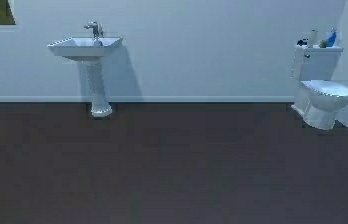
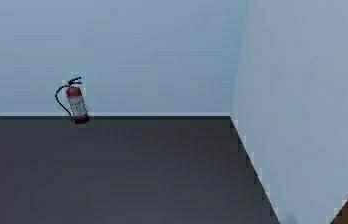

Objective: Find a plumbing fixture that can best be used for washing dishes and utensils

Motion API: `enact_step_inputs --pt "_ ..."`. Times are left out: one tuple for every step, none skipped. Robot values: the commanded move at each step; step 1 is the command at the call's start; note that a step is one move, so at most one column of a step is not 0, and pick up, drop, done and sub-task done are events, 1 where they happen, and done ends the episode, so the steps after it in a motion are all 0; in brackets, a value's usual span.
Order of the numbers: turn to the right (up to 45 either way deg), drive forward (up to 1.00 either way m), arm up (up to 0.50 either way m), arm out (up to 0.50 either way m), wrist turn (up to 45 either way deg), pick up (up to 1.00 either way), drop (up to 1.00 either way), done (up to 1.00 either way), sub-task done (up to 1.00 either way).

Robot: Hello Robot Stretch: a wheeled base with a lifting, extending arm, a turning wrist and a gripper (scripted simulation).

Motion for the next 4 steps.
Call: enact_step_inputs --pt "-3.0 0.00 0.00 0.00 0.0 0.00 0.00 0.00 0.00" --pt "0.0 1.00 0.00 0.00 0.0 0.00 0.00 0.00 0.00" --pt "0.0 0.85 0.00 0.00 0.0 0.00 0.00 0.00 0.00" --pt "-42.0 0.00 0.00 0.00 0.0 0.00 0.00 0.00 0.00"
